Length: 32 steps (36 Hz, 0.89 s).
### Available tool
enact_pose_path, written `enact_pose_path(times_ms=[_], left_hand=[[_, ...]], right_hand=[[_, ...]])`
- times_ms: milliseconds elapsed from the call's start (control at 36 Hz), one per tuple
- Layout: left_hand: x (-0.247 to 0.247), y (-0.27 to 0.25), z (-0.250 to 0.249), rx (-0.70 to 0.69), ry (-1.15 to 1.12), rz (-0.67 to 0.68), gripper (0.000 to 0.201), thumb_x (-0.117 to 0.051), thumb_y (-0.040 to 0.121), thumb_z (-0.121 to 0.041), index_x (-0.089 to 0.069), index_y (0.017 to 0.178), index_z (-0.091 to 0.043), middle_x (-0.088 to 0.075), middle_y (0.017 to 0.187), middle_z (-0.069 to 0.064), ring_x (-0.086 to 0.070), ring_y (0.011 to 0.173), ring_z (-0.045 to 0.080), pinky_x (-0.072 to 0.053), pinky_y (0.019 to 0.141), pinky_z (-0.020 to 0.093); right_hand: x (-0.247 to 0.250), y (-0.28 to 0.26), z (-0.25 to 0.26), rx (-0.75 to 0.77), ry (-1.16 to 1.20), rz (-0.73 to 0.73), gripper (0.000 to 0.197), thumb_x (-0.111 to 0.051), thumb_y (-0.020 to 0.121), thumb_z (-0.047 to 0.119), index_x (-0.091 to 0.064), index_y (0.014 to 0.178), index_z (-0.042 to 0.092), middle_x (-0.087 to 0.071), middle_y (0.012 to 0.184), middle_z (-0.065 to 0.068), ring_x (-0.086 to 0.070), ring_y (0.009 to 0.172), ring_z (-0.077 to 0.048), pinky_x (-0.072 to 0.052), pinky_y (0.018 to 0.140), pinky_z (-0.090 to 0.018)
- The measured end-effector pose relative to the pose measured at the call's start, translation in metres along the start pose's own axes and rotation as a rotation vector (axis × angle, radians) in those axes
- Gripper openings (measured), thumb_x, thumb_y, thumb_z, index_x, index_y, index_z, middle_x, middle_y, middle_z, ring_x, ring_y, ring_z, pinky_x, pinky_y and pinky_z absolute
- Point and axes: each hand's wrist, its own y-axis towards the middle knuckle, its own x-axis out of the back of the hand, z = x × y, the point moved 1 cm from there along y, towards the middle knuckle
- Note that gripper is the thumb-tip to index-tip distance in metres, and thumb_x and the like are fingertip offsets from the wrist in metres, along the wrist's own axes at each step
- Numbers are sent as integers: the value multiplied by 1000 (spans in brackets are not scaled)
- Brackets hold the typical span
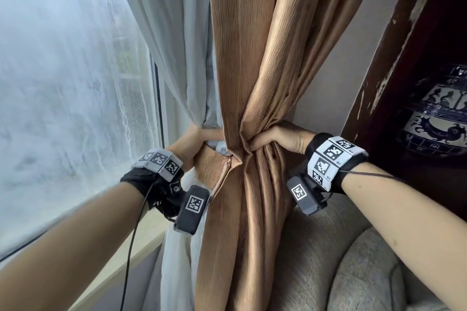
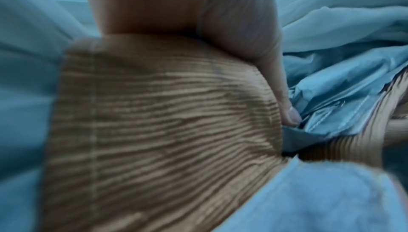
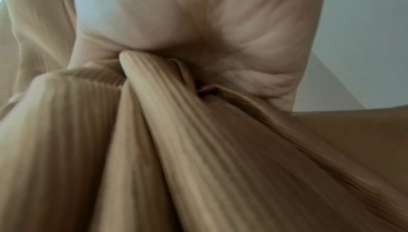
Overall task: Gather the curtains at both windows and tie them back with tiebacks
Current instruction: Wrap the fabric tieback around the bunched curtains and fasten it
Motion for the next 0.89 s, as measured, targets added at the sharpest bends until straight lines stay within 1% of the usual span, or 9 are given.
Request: enact_pose_path(times_ms=[83, 167, 361, 500, 556, 611, 750, 833, 889], left_hand=[[-4, 0, 1, -6, -41, 13, 6, -64, 64, -13, -70, 65, -13, -69, 57, -2, -66, 54, 8, -53, 58, 20], [-6, 0, 1, -12, -40, -8, 19, -68, 62, -14, -69, 81, -10, -72, 66, -1, -69, 60, 10, -55, 60, 21], [-2, -1, -13, -160, 105, -92, 23, -74, 48, -4, -64, 67, -12, -68, 60, -3, -66, 58, 9, -53, 58, 24], [2, -4, -35, -197, 313, 12, 66, -90, 52, -13, -59, 110, -1, -74, 99, -1, -70, 97, 14, -52, 94, 37], [1, -9, -39, -172, 355, 80, 67, -88, 56, -11, -57, 114, -4, -72, 103, -4, -68, 101, 12, -47, 100, 36], [-2, -7, -38, -147, 385, 103, 97, -92, 52, -25, -45, 136, -7, -64, 126, 3, -61, 118, 16, -44, 106, 35], [-38, 3, -29, -116, 512, -392, 154, -88, 22, -71, -19, 147, -15, -42, 142, 4, -43, 134, 20, -38, 112, 41], [-65, -4, -30, -91, 608, -633, 149, -91, 36, -61, -11, 145, 1, -32, 142, 13, -32, 136, 27, -33, 114, 43], [-74, -4, -30, -85, 652, -652, 147, -90, 39, -63, -11, 144, 2, -31, 140, 15, -31, 135, 29, -34, 113, 45]], right_hand=[[-1, 2, -3, -45, 40, 35, 33, -72, 60, 18, -76, 91, 7, -75, 93, -12, -70, 85, -31, -54, 88, -40], [-3, 4, -9, -110, 147, 63, 13, -68, 60, 14, -77, 68, 12, -72, 72, -9, -65, 64, -25, -52, 75, -32], [-3, 11, -12, -126, 181, 91, 16, -66, 60, 16, -77, 71, 12, -72, 71, -9, -66, 60, -21, -53, 67, -26], [-1, 13, -5, -186, 146, 94, 20, -66, 60, 19, -75, 75, 9, -72, 67, -8, -66, 56, -19, -54, 59, -21], [2, 15, -4, -229, 120, 124, 26, -67, 63, 21, -76, 82, 6, -73, 75, -11, -67, 64, -23, -54, 68, -26], [2, 12, -1, -282, 87, 205, 28, -68, 68, 22, -78, 90, 7, -75, 92, -16, -70, 82, -28, -55, 83, -34], [-1, 12, 6, -276, -55, 100, 40, -51, 96, 28, -59, 122, -2, -65, 111, -11, -62, 104, -21, -46, 105, -37], [1, 8, 8, -226, -86, 78, 37, -43, 99, 24, -60, 116, -4, -64, 91, -1, -66, 76, -2, -52, 80, -13], [6, 4, 4, -260, -47, 78, 33, -46, 93, 22, -71, 85, 2, -68, 76, -3, -64, 72, -11, -53, 71, -17]])
